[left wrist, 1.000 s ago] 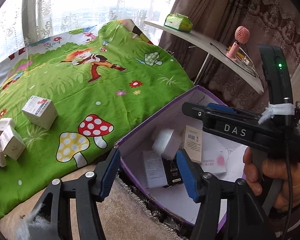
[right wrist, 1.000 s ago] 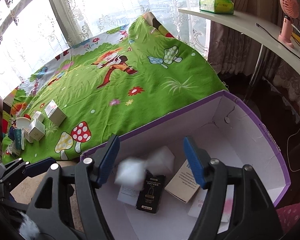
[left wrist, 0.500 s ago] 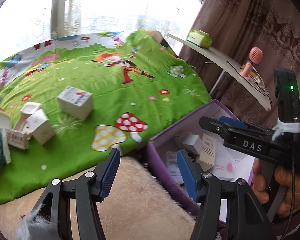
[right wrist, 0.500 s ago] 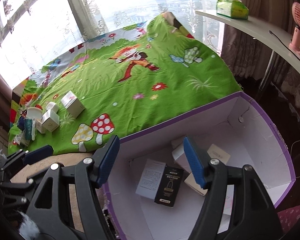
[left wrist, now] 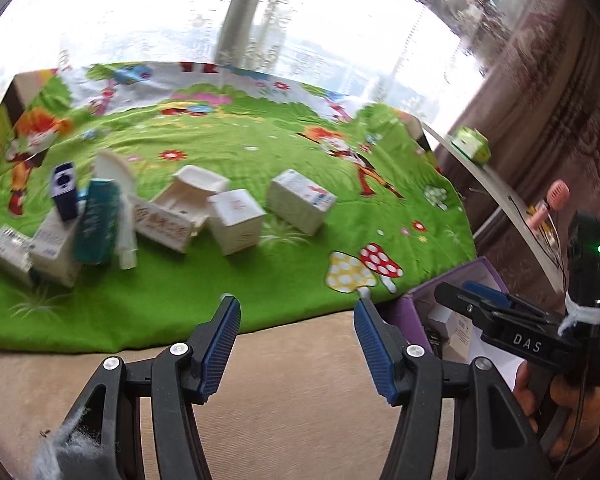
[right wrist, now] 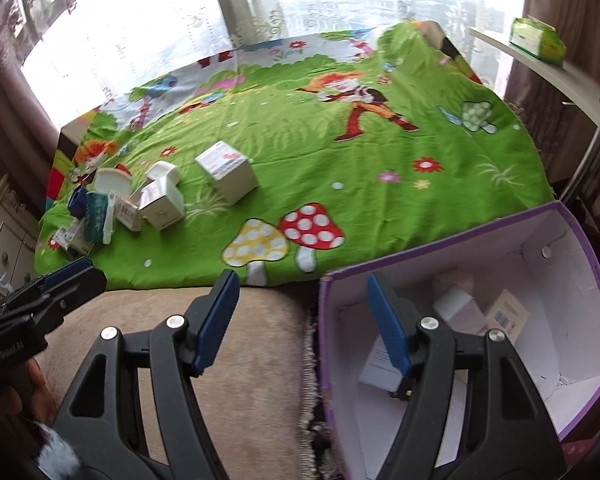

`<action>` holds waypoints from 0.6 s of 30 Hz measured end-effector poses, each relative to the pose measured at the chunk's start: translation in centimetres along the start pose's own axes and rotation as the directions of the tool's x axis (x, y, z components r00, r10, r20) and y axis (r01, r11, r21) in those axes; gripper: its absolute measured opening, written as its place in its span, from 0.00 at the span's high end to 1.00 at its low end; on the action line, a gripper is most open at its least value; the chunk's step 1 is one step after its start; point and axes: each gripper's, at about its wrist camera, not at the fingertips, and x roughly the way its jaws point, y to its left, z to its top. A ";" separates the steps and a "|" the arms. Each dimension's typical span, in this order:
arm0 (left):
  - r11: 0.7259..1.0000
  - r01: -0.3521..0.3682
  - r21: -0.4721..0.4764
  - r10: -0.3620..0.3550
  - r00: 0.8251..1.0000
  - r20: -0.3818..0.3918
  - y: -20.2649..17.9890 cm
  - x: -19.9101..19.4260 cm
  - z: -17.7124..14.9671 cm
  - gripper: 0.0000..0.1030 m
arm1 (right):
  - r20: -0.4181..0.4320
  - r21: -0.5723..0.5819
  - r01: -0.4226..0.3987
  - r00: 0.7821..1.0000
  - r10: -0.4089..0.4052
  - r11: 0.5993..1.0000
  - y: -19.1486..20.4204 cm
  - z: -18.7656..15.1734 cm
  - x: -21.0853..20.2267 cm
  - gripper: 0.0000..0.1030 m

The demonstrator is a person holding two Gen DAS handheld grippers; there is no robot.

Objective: Organize rigid objects
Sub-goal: 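Move both open tools back toward the items on the bedspread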

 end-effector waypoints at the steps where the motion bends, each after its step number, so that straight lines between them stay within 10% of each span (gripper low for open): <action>1: 1.000 -0.009 -0.012 0.009 1.000 0.009 0.7 -0.3 -0.1 0.42 | -0.002 -0.013 0.000 1.000 0.000 1.000 0.6 0.0 0.2 0.32; 18: 0.966 -0.183 -0.184 0.202 0.975 0.091 10.0 -2.8 1.0 0.42 | -0.068 -0.168 -0.089 0.995 0.078 0.982 8.8 0.8 4.1 0.32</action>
